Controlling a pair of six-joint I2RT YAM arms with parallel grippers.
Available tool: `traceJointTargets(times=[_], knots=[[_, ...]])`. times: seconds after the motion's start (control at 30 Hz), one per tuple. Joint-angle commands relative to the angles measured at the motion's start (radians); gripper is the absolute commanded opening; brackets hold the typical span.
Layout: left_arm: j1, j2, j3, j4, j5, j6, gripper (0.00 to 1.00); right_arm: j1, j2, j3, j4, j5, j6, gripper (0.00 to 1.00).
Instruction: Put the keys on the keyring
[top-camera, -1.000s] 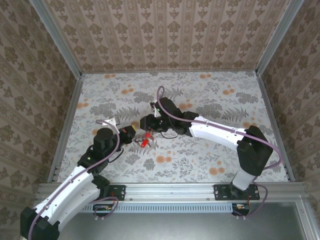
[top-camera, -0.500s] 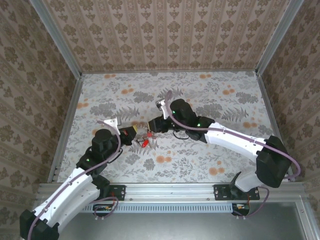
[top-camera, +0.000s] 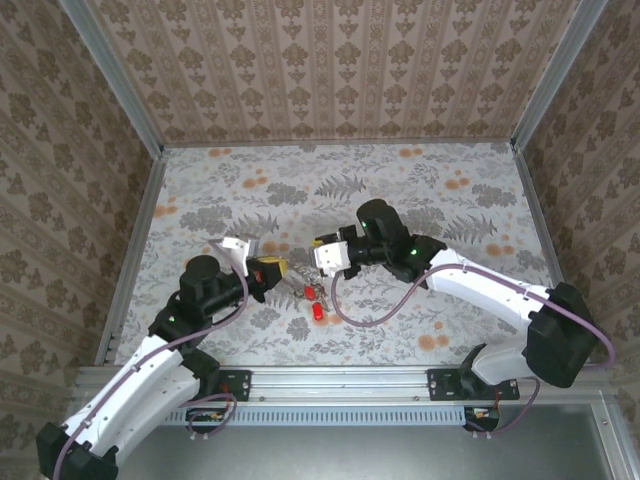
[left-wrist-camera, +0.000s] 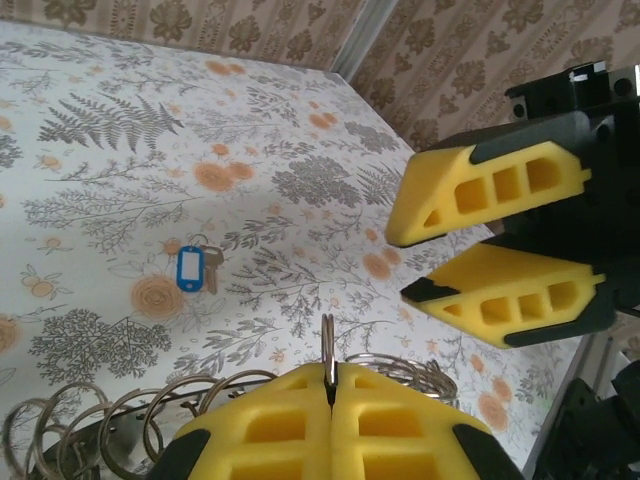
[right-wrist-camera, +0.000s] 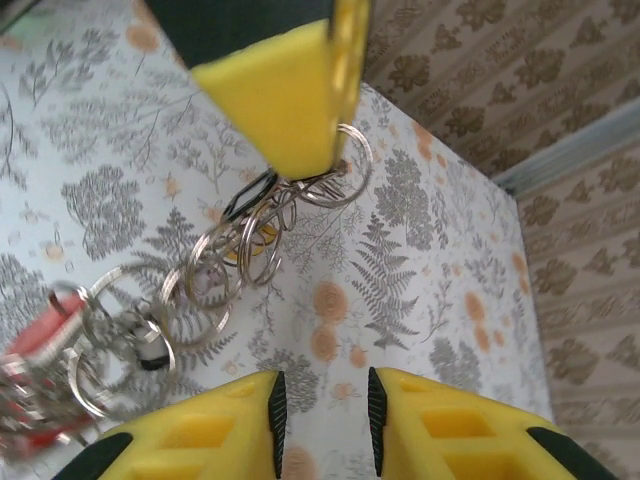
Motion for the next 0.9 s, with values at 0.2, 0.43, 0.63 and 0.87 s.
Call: traceJointTargets(times=[0.2, 0.43, 0.63, 0.87], knots=[[-0.010, 0.013, 0.071, 0.046, 0.099, 0.037, 0.00, 0.079, 0.014, -0.028, 0.083, -0.011, -0.244, 0.36], [-0.010, 0.022, 0.078, 0.053, 0.090, 0.035, 0.00, 0.122, -0.027, -0.090, 0.160, -0.014, -0.164, 0.40], [-0.011, 0.039, 0.078, 0.063, 0.105, 0.032, 0.00, 0.128, -0.048, -0.148, 0.274, 0.012, -0.087, 0.37], [-0.013, 0.049, 0.067, 0.078, 0.108, 0.029, 0.00, 0.132, -0.064, -0.149, 0.268, 0.048, -0.106, 0.33]])
